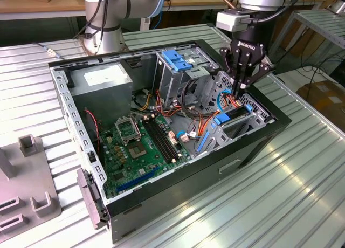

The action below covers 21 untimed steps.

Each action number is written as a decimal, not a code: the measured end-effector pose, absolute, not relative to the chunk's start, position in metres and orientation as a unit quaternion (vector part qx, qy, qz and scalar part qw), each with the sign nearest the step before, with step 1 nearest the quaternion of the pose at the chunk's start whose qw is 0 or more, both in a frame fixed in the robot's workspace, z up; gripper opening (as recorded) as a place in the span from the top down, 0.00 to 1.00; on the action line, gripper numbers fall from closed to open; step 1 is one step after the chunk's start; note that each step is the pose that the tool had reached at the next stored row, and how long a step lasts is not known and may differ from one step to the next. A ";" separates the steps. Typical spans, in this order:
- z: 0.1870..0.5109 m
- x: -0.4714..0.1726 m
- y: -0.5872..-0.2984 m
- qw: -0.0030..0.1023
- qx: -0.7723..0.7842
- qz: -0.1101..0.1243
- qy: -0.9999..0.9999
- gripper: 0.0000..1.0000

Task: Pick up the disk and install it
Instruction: 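Insert the second disk wire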

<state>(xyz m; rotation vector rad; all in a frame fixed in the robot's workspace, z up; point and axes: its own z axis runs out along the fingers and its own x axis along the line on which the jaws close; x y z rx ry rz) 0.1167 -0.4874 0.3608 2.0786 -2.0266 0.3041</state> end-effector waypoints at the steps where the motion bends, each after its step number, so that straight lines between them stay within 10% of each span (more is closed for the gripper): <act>1: 0.360 0.115 -0.490 0.106 0.709 0.099 -0.691 0.84; 21: 0.350 0.095 -0.521 0.051 0.711 0.081 -0.696 0.84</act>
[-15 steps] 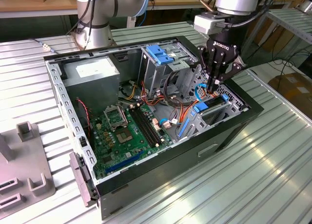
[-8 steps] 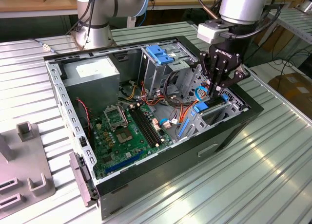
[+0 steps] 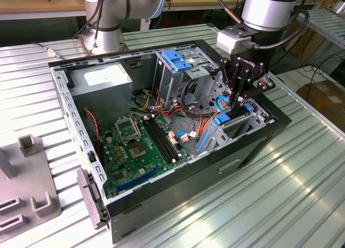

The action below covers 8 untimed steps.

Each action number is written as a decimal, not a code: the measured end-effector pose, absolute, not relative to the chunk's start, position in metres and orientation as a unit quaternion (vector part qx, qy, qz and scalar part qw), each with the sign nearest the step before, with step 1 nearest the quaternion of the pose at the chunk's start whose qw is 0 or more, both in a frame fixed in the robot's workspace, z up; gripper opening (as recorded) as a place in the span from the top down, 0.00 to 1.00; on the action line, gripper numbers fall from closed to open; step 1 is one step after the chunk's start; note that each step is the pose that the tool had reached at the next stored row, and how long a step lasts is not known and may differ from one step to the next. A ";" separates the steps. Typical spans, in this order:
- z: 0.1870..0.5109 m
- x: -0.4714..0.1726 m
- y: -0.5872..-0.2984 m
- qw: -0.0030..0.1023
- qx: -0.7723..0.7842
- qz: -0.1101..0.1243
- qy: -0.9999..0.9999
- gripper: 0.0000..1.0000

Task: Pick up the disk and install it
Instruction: 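Insert the second disk wire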

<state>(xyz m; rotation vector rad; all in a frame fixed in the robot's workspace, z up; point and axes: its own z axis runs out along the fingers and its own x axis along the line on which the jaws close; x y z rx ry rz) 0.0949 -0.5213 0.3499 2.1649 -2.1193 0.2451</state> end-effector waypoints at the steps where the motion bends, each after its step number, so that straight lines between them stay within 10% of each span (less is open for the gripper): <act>1: 0.350 0.094 -0.522 0.049 0.711 0.082 -0.696 0.84; 8: 0.347 0.091 -0.527 0.041 0.711 0.089 -0.697 0.84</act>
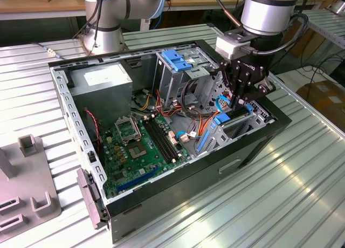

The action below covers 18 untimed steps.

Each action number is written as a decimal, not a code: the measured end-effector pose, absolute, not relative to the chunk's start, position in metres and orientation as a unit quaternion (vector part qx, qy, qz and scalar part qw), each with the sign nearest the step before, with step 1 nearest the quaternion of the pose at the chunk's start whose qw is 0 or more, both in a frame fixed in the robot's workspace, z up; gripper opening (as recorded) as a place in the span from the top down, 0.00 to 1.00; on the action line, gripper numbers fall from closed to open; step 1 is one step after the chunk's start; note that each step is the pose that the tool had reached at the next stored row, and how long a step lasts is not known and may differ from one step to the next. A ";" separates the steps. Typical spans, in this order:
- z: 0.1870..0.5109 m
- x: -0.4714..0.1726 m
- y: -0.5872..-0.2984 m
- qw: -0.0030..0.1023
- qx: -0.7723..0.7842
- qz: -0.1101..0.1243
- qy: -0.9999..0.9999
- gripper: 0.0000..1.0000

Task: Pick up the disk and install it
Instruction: 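Insert the second disk wire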

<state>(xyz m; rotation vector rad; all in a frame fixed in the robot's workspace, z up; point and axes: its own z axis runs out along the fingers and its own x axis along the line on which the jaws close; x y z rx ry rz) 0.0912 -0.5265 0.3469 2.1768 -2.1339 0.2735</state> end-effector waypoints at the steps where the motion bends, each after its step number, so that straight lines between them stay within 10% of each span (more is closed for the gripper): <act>1: 0.347 0.091 -0.527 0.038 0.710 0.091 -0.697 0.84; 18: 0.343 0.089 -0.534 0.011 0.710 0.077 -0.699 0.84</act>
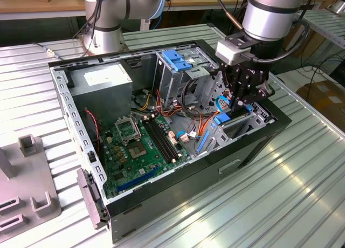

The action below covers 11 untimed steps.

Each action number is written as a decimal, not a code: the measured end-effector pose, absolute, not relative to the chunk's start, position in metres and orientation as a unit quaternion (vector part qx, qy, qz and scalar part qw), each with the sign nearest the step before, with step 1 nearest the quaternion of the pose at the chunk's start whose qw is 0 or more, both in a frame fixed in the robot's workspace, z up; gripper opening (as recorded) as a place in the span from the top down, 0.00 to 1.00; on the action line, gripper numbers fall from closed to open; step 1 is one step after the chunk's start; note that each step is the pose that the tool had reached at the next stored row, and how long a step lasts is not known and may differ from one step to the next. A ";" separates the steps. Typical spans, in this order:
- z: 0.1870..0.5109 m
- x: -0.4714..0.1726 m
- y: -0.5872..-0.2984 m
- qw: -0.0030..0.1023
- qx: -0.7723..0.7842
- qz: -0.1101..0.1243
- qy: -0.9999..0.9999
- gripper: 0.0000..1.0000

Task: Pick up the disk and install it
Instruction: 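Insert the second disk wire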

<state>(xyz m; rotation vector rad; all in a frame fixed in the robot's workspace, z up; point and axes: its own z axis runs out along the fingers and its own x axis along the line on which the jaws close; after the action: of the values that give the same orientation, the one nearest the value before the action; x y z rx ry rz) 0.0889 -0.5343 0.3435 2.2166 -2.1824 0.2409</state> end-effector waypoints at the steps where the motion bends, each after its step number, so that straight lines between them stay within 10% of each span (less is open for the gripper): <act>1: 0.343 0.089 -0.534 0.011 0.710 0.077 -0.699 0.84; 11: 0.337 0.089 -0.534 0.011 0.710 0.077 -0.699 0.84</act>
<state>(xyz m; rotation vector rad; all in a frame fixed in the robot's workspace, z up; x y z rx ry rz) 0.0889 -0.5344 0.3372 2.2165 -2.1822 0.2410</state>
